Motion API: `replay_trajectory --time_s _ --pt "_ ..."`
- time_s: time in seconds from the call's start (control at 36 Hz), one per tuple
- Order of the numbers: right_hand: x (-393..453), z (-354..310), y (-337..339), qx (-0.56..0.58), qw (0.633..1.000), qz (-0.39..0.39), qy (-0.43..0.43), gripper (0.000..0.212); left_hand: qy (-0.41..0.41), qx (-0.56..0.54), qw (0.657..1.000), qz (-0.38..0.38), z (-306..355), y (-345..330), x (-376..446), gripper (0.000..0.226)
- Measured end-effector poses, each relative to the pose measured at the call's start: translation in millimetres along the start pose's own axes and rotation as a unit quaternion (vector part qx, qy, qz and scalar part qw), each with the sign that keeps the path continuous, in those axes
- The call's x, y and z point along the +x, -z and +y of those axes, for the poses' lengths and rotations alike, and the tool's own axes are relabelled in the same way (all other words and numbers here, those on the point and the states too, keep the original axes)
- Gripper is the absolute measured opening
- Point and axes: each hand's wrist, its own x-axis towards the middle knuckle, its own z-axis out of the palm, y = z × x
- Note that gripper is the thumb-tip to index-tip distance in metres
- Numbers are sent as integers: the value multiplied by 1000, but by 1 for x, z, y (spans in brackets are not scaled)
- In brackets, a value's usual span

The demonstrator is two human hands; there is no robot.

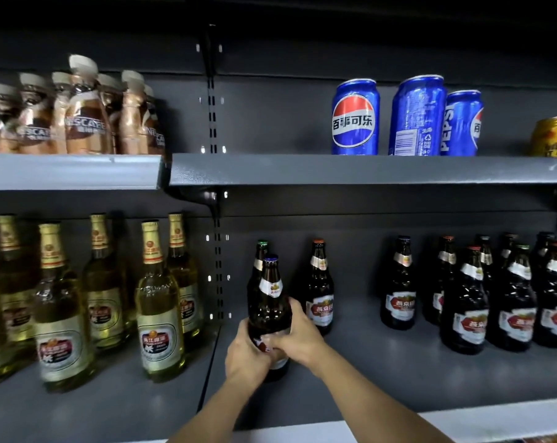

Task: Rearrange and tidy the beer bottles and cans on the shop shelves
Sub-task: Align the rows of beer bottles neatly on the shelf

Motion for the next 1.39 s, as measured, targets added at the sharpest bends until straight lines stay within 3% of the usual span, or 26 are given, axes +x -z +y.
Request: replay_trajectory --time_s 0.11,0.22,0.28,0.33,0.39,0.44,0.53,0.61,0.78,0.92,1.06,1.28,1.39 --pt "4 6 -4 -17 1000 4 -6 68 4 -7 1000 -10 -2 1 1 62" --pt "7 9 -6 -21 1000 5 3 71 4 -9 1000 -30 -4 2 4 64" --pt "5 9 -3 -9 1000 -7 5 76 5 -19 999 -46 -5 1 2 78" --pt "0 8 7 17 1000 -6 3 79 -18 5 1000 -3 -3 -1 -2 99" --pt "-5 7 25 35 997 74 4 74 -70 45 989 120 10 -1 -13 101" --pt "-11 12 50 20 976 218 9 59 -140 25 965 220 29 -3 -24 88" --pt "-19 30 92 -34 929 368 -19 49 -206 -8 953 221 51 -22 -29 63" --pt "-21 51 127 -86 905 413 -51 45 -225 -36 956 185 63 -54 -24 43" --pt "-5 79 176 -133 931 328 -91 54 -203 -12 975 90 75 -117 -14 31" --pt "12 99 194 -112 953 266 -92 72 -130 -25 990 41 87 -166 -1 34" --pt "27 117 203 -96 959 253 -86 81 -65 -18 998 -14 92 -204 11 51" --pt "51 131 197 -38 964 224 -134 85 32 -120 991 -42 119 -239 34 46" --pt "62 136 199 -67 957 229 -166 88 44 -104 991 -75 125 -254 54 49"
